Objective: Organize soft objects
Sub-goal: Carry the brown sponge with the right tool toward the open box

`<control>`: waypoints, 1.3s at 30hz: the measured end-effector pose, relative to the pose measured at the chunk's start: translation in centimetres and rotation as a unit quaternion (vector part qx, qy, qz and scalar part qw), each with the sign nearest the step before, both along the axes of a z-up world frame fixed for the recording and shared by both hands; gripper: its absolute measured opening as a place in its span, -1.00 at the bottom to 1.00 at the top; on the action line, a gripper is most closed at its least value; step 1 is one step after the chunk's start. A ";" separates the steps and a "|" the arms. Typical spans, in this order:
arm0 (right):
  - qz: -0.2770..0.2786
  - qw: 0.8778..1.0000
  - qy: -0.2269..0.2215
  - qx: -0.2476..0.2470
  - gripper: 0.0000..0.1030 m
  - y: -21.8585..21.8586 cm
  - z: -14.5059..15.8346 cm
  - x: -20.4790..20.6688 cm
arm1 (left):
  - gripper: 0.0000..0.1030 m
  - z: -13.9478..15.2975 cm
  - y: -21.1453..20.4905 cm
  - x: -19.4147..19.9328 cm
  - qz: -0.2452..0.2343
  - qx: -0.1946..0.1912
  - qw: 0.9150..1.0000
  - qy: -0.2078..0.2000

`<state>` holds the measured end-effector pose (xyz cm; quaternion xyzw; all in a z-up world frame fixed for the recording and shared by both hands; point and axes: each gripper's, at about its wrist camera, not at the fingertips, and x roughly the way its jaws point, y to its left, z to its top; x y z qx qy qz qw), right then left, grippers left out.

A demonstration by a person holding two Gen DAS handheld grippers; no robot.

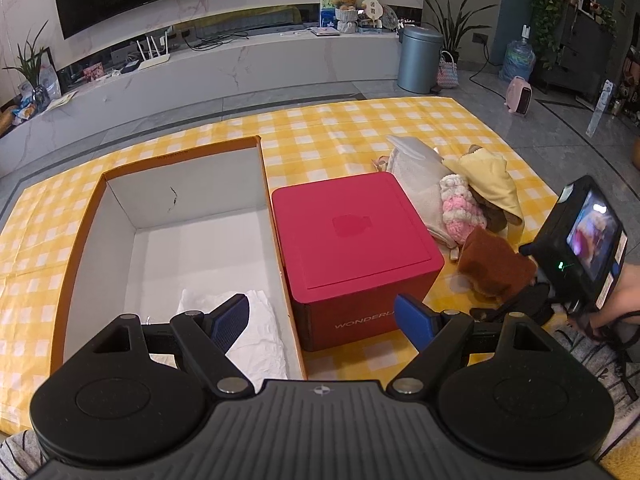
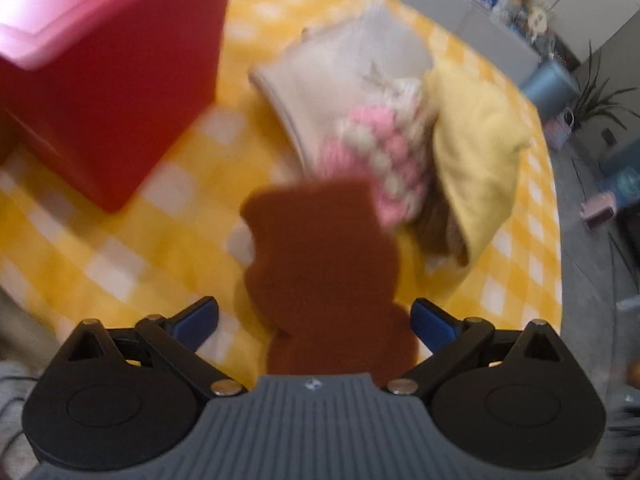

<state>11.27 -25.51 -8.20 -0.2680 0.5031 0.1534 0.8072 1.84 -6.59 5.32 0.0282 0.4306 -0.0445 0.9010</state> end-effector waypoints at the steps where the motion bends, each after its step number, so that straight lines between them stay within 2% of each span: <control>1: -0.001 1.000 -0.003 0.010 0.60 -0.2 0.2 0.1 | 0.88 0.0 0.0 -0.1 -0.001 0.001 1.000 -0.001; 2: -0.007 1.000 -0.009 0.009 0.51 -0.3 0.4 0.0 | 0.88 0.0 -0.1 -0.2 -0.002 0.002 1.000 -0.002; 4: -0.013 1.000 -0.011 0.023 0.45 -0.8 0.6 -0.2 | 0.88 0.1 0.0 -0.3 -0.001 0.002 1.000 -0.003; 9: 0.010 0.997 -0.030 0.064 0.44 -1.0 2.2 -2.0 | 0.88 0.1 0.0 -0.3 0.001 0.001 1.000 -0.002; 11: 0.036 0.993 -0.049 0.101 0.44 -0.8 3.6 -3.1 | 0.88 0.1 0.0 -0.3 0.001 0.003 1.000 -0.002; 13: 0.056 0.983 -0.069 0.161 0.45 -1.1 5.2 -3.8 | 0.88 0.0 0.0 -0.4 0.002 0.004 1.000 -0.001; 15: 0.050 0.971 -0.087 0.215 0.45 -1.7 6.4 -3.9 | 0.88 0.0 0.0 -0.4 0.002 0.003 1.000 0.000; 17: 0.021 0.957 -0.104 0.269 0.45 -2.8 7.4 -3.5 | 0.88 0.0 -0.2 -0.3 0.000 0.003 1.000 0.000; 21: -0.063 0.921 -0.120 0.366 0.48 -5.7 8.4 -2.8 | 0.88 0.3 -1.3 0.5 -0.010 0.009 1.000 -0.002; 24: -0.127 0.915 -0.132 0.359 0.50 -7.0 8.2 -2.5 | 0.88 0.1 -2.1 1.6 -0.007 -0.026 1.000 -0.002; 26: -0.160 0.914 -0.132 0.349 0.49 -7.9 7.8 -2.4 | 0.88 0.2 -2.9 2.3 -0.029 -0.037 0.999 0.004; 28: -0.186 0.908 -0.137 0.350 0.49 -8.8 7.5 -2.3 | 0.88 0.6 -4.0 2.8 -0.051 -0.021 0.998 -0.001; 30: -0.200 0.901 -0.142 0.357 0.49 -9.7 7.5 -2.3 | 0.88 0.9 -4.9 3.5 -0.053 -0.006 0.999 -0.007; 33: -0.214 0.893 -0.160 0.361 0.48 -10.9 7.8 -2.8 | 0.88 1.0 -6.2 4.8 -0.059 -0.009 0.998 0.003; 36: -0.227 0.888 -0.172 0.361 0.48 -12.1 8.0 -3.4 | 0.88 0.6 -6.8 6.9 -0.053 -0.067 0.995 0.048; 39: -0.248 0.881 -0.171 0.365 0.48 -13.3 8.0 -3.7 | 0.88 -0.3 -7.8 9.0 -0.052 -0.130 0.987 0.085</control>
